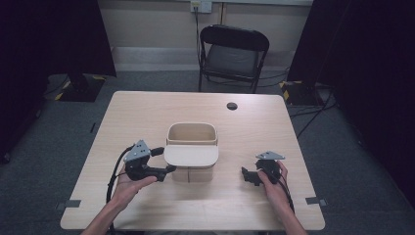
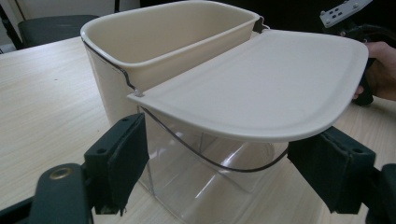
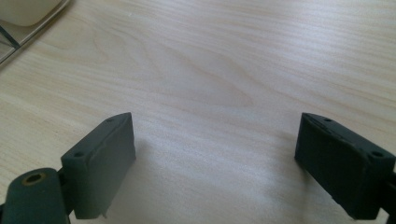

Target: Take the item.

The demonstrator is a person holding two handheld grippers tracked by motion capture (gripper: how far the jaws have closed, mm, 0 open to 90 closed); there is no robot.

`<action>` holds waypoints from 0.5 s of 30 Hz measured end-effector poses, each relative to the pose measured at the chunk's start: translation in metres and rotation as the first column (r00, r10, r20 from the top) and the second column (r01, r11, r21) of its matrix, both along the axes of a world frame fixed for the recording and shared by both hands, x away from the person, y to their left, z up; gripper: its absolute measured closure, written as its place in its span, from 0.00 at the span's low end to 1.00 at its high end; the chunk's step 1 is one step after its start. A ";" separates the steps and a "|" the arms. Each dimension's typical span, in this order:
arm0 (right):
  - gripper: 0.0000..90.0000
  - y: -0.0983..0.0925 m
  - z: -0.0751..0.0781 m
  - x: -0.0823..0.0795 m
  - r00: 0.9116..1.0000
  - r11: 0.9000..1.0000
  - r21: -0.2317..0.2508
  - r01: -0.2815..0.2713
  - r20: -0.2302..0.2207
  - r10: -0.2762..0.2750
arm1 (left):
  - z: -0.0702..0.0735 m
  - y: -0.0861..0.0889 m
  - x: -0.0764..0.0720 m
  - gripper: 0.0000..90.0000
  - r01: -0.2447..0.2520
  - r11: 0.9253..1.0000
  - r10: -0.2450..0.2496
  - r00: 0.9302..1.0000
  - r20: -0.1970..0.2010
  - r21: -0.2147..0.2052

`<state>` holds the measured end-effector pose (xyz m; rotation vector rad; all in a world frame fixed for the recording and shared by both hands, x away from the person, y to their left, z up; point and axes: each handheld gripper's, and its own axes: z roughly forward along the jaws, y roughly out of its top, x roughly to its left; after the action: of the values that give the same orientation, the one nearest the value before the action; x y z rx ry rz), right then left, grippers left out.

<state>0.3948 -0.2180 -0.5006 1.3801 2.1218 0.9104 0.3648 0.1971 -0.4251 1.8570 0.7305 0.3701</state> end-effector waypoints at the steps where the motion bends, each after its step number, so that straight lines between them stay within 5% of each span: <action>1: 0.13 0.000 0.000 0.000 1.000 1.000 0.000 0.000 0.000 0.000 | 0.001 0.000 0.000 0.22 0.000 1.000 0.000 1.000 0.004 0.001; 15: 0.13 0.000 0.000 0.000 1.000 1.000 0.001 0.000 0.000 0.000 | 0.007 0.001 0.000 0.27 0.015 1.000 -0.015 1.000 0.020 -0.004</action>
<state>0.3949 -0.2180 -0.5006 1.3808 2.1217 0.9109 0.3646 0.1982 -0.4179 1.8516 0.7030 0.3766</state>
